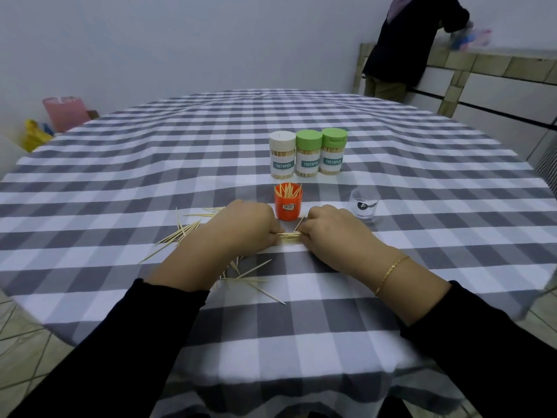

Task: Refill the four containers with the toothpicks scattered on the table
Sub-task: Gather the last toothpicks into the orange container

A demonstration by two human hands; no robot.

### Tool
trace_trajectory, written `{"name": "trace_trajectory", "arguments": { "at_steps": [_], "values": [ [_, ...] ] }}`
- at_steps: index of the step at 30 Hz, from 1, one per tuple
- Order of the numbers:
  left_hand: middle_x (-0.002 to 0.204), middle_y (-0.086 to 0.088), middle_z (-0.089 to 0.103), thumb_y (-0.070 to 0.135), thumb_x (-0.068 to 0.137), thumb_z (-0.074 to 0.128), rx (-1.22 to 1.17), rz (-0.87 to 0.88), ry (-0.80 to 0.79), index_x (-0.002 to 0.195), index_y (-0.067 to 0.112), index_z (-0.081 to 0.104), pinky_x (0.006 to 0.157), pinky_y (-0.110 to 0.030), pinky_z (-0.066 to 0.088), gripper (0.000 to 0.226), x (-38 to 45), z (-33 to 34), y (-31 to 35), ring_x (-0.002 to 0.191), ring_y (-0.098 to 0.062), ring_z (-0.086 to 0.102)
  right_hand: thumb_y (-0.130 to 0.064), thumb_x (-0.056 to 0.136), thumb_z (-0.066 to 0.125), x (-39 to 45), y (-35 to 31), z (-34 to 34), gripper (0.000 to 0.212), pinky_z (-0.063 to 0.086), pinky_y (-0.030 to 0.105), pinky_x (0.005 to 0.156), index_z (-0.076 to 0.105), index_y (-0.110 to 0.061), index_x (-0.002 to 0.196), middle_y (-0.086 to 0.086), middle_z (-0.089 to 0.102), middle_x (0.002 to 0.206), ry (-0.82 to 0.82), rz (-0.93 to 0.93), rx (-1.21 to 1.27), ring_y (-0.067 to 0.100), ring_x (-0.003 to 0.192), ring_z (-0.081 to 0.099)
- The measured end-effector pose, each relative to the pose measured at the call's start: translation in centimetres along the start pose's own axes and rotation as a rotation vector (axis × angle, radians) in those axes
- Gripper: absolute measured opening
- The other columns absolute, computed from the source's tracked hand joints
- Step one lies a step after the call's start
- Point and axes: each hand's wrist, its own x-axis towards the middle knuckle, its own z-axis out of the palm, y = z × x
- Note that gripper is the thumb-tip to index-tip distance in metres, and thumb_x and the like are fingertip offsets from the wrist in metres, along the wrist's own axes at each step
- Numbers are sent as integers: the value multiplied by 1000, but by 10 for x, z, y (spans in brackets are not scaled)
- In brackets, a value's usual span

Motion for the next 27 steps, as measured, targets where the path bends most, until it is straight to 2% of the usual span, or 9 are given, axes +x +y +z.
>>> {"name": "trace_trajectory", "arguments": {
  "at_steps": [5, 10, 12, 14, 18, 21, 24, 27],
  "values": [
    [120, 0, 57, 38, 102, 40, 70, -10, 2, 136, 34, 52, 94, -32, 40, 37, -1, 0, 6, 110, -18, 53, -24, 99, 40, -1, -2, -1, 28, 31, 30, 72, 60, -21, 119, 2, 57, 105, 27, 4, -61, 23, 97, 51],
    [115, 0, 58, 38, 101, 43, 29, -43, 41, 131, 27, 58, 94, -32, 45, 35, -1, 5, 8, 104, -19, 55, -19, 99, 35, -7, -5, -6, 30, 36, 33, 84, 52, -16, 123, 6, 56, 115, 28, 7, -107, 25, 106, 50],
    [113, 0, 59, 38, 101, 44, 12, -54, 42, 130, 25, 59, 93, -30, 46, 35, 1, 8, 7, 101, -18, 55, -18, 99, 34, -9, -5, -7, 32, 35, 33, 84, 51, -16, 125, 6, 55, 116, 24, 9, -119, 25, 107, 48],
    [113, 0, 59, 37, 102, 44, 6, -53, 36, 130, 26, 59, 91, -29, 45, 34, 2, 9, 7, 101, -17, 56, -17, 99, 34, -10, -3, -6, 31, 31, 32, 79, 53, -16, 124, 6, 54, 115, 14, 2, -145, 25, 106, 47],
    [101, 2, 61, 36, 100, 47, -60, -99, 54, 122, 22, 65, 76, -24, 43, 32, 6, 12, 4, 91, -15, 57, -16, 98, 33, -12, -2, -11, 30, 26, 32, 76, 56, -13, 117, 6, 54, 111, 8, 1, -196, 26, 104, 48],
    [99, 2, 62, 34, 98, 49, -50, -101, 43, 122, 22, 65, 75, -24, 45, 31, 6, 11, 4, 87, -15, 58, -16, 98, 32, -14, -4, -12, 29, 33, 34, 83, 54, -12, 117, 7, 56, 111, 0, 6, -223, 26, 103, 50],
    [98, 1, 62, 31, 97, 51, -46, -81, 26, 121, 21, 66, 75, -23, 48, 30, 4, 7, 3, 86, -15, 58, -16, 98, 33, -14, -3, -13, 26, 34, 35, 87, 54, -13, 114, 6, 59, 109, -8, 30, -221, 25, 101, 52],
    [92, 0, 63, 29, 97, 52, -70, -98, 28, 114, 18, 69, 77, -24, 50, 27, 3, 4, 3, 84, -15, 59, -15, 99, 32, -14, 1, -17, 24, 33, 39, 97, 52, -15, 111, 5, 61, 110, -24, 55, -204, 25, 102, 54]
  ]
}}
